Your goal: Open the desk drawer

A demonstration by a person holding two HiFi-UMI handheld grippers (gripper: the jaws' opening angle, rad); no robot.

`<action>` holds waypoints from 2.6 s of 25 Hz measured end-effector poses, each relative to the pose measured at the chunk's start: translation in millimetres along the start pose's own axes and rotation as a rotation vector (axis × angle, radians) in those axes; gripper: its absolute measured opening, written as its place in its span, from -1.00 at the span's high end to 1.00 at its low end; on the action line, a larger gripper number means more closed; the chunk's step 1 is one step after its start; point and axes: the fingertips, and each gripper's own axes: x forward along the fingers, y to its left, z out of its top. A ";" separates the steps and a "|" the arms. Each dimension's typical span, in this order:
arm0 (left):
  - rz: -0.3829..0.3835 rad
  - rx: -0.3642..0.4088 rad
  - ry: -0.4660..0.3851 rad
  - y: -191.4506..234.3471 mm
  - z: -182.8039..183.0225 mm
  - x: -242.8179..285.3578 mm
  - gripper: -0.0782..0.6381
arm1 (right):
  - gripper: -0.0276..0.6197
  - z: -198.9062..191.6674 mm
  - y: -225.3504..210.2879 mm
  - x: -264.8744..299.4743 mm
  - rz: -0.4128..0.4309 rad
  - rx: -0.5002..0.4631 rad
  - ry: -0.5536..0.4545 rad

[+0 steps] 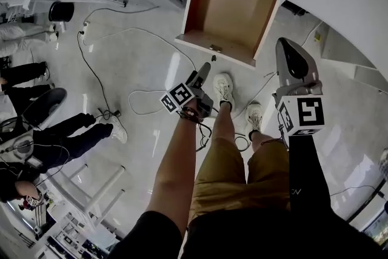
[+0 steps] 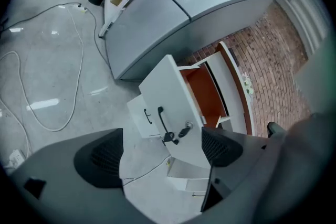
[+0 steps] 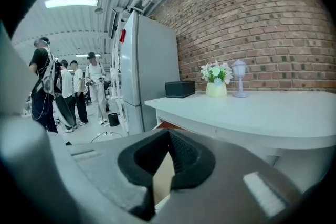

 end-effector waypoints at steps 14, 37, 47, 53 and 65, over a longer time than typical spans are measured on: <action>-0.004 0.268 -0.135 -159.4 35.9 -100.1 -0.46 | 0.91 128.8 -8.0 -81.5 0.027 0.025 -0.089; 0.019 1.009 -0.325 -411.5 55.4 -250.7 -0.46 | 0.91 273.2 2.4 -152.1 0.055 -0.144 -0.199; -0.051 1.129 -0.388 -470.2 36.6 -266.5 -0.46 | 0.91 273.0 -6.2 -181.9 0.053 -0.164 -0.225; -0.085 1.174 -0.446 -503.0 35.9 -286.2 -0.46 | 0.91 286.8 1.9 -193.4 0.062 -0.182 -0.262; -0.063 1.258 -0.496 -524.7 44.2 -295.0 -0.46 | 0.91 294.7 8.5 -193.4 0.062 -0.203 -0.266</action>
